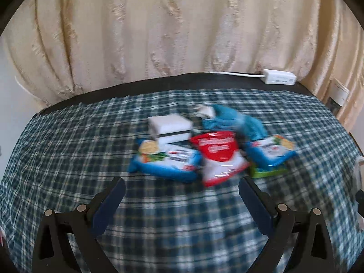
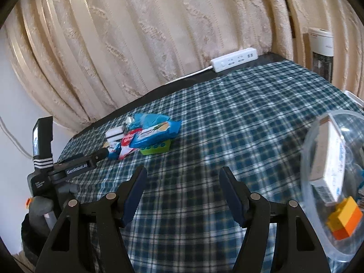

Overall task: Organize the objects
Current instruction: 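Move both grippers from the bowl to the pile of packets, then grasp the blue cracker packet with the right gripper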

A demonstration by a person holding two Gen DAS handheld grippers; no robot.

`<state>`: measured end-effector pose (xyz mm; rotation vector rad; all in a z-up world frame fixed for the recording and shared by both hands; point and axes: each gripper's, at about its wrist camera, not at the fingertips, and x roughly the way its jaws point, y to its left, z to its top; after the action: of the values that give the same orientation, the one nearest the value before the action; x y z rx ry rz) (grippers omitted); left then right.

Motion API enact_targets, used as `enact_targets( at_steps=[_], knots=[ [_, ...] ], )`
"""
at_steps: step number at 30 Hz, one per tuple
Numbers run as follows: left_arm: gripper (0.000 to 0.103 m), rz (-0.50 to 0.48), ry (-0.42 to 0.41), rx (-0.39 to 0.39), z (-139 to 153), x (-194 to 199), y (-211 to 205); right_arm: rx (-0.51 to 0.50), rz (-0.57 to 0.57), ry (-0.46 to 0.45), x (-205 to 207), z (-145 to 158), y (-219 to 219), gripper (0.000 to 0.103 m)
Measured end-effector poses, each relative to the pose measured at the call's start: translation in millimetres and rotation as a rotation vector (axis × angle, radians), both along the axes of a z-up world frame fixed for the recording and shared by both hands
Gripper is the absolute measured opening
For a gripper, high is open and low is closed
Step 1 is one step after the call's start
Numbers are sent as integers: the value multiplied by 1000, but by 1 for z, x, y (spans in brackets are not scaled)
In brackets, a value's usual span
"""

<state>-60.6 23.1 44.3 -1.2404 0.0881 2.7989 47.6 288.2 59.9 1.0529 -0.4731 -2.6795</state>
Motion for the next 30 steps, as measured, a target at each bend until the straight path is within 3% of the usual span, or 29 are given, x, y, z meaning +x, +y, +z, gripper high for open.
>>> enact_targets(
  at_steps=[8,14,24,30],
  knots=[
    [102,95,-25,20,-13,-23,-41,33,59,-81,-40,-14,-29,68],
    [102,107,-41,41,-18,-28,-49,35,89,-142,-72,-25,-43,68],
    [102,135,-63,76,-21,-31,-60,-69,136,-205,-117,-26,-62,68],
    [102,142,-58,84,-19,-29,-62,-127,108,-246,-146,-37,-68,68]
  ],
)
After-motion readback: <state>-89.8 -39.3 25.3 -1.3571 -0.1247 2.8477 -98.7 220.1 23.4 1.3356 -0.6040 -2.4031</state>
